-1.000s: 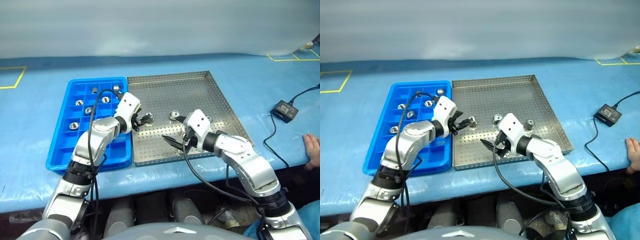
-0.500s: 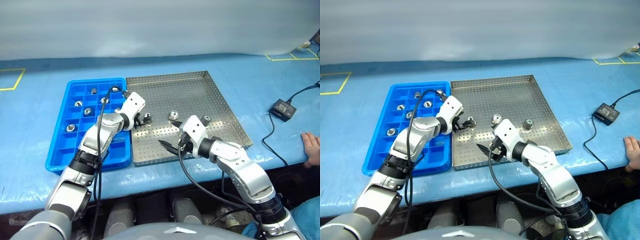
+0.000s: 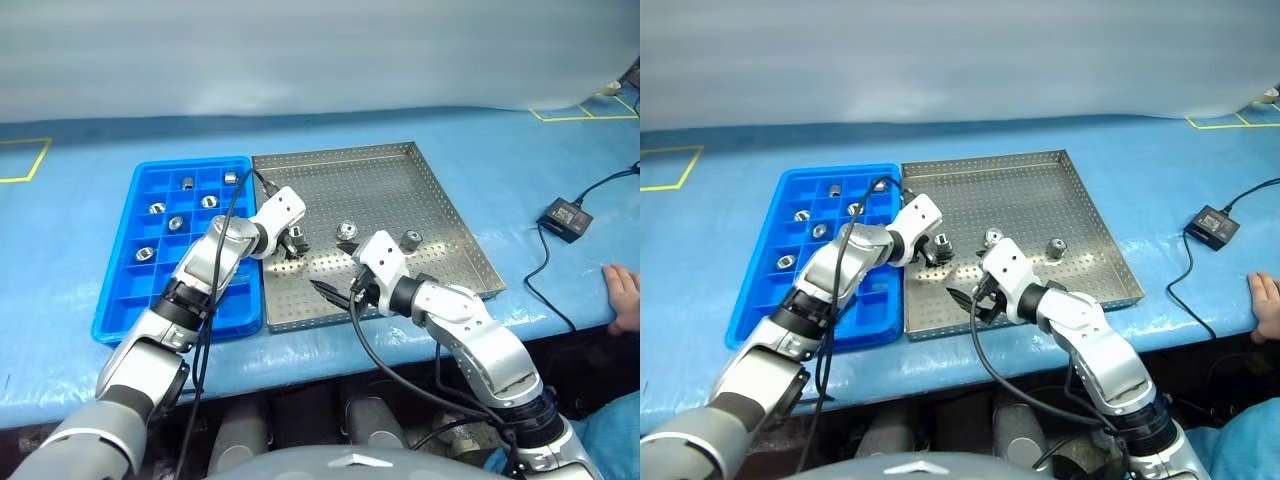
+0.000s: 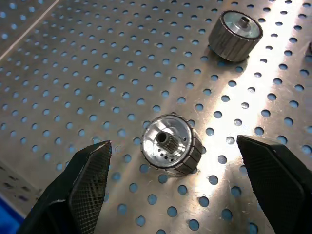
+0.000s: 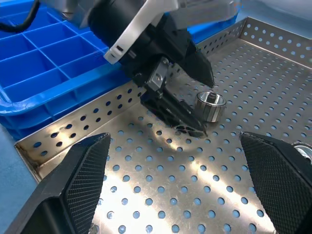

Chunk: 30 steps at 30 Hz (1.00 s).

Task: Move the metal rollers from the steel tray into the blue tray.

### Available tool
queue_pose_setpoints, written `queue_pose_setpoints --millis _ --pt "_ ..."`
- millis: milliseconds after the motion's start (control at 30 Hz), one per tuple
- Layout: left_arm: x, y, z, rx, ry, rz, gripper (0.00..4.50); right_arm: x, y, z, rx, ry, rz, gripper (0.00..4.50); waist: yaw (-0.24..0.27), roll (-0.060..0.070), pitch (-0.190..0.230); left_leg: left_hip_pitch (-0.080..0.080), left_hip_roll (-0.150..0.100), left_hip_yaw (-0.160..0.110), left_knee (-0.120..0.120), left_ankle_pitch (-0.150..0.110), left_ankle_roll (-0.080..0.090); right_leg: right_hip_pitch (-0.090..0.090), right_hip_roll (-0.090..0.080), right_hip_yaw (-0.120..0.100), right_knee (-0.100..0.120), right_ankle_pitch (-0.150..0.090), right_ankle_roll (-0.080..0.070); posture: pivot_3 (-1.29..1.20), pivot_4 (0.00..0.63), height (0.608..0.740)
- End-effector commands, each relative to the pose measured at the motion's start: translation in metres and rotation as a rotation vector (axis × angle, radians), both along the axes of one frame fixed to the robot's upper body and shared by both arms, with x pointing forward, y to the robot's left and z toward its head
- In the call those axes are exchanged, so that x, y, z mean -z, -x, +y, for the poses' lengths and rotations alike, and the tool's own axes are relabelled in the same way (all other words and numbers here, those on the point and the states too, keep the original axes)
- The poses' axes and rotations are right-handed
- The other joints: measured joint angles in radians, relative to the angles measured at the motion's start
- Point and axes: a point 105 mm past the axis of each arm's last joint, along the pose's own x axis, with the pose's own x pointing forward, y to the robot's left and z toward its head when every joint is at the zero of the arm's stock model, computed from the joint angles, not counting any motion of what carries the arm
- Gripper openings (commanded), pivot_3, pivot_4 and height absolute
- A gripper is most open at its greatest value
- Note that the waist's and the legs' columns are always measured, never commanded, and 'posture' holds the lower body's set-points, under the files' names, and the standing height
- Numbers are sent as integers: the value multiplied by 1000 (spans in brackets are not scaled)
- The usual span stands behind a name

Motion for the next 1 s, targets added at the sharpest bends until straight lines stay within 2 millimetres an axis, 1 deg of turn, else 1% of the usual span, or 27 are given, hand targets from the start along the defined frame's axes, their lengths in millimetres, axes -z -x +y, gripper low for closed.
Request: queue_pose_setpoints --millis 33,133,167,233,333,500,533,567,600,633,700,767,800,1000 --pt "6 -5 8 -31 -7 69 4463 -15 -2 3 1 -17 -70 4500 -8 0 0 0 0 0 0 0 0 0 0 0 0 0 0 -174 150 740" --pt "11 -6 10 -51 10 102 4463 -16 -3 1 13 -17 -74 4500 -21 0 0 0 0 -1 -1 0 0 -1 1 0 0 0 0 -180 150 740" --pt "12 -7 11 -61 11 104 4296 -16 -3 0 16 -16 -74 4500 -21 0 0 0 0 -1 -1 0 0 -1 1 0 0 0 0 -181 150 740" --pt "15 -7 11 -73 19 109 3916 -16 -3 -2 25 -13 -75 4500 -21 0 0 -1 0 -1 -1 0 0 -1 1 0 0 0 0 -182 150 740" --pt "16 -4 10 -70 31 111 2925 -16 -4 -4 29 -8 -75 4500 -22 0 0 -1 1 -1 -1 0 0 0 0 0 0 0 0 -179 150 740" --pt "9 -3 10 -77 92 87 2925 -14 -5 -4 23 0 -66 4500 -24 0 0 -1 1 -1 -1 0 0 -1 0 1 0 0 0 -167 150 740" --pt "8 -2 10 -78 107 84 2603 -13 -5 -4 20 4 -62 4500 -24 0 0 -1 2 -1 -2 0 0 -1 0 1 0 0 0 -166 150 740" --pt "6 -1 9 -74 129 80 2402 -11 -5 -3 14 8 -57 4500 -24 0 0 -1 2 -1 -2 0 0 -1 0 1 0 0 0 -164 150 740" --pt "3 1 8 -64 153 77 1979 -9 -5 -3 8 17 -50 4500 -24 0 0 -1 2 -1 -2 0 0 -1 0 1 0 0 0 -165 150 740" --pt "1 2 7 -57 168 75 1805 -8 -5 -3 4 23 -47 4500 -24 0 0 -1 2 -1 -2 0 0 -1 0 1 0 0 0 -165 150 740" --pt "-14 12 4 -5 227 53 1797 8 -6 -9 6 102 -9 4500 -25 0 0 -1 1 -1 -2 0 0 -1 0 1 0 0 0 -158 150 740" --pt "-25 18 6 16 247 24 1797 16 -6 -13 3 133 13 4500 -24 -1 1 -1 2 -1 -2 0 0 -1 0 1 0 1 -1 -149 150 740" --pt "-27 19 7 15 248 18 1797 16 -6 -13 1 133 15 4500 -23 -1 1 -2 2 -1 -2 0 0 -2 0 1 0 2 -2 -144 150 740" --pt "-62 30 27 -50 317 -113 1797 6 -11 -14 -30 123 -10 4500 -13 -1 2 -3 2 -1 -1 0 0 -2 0 1 0 1 -1 -113 150 740"
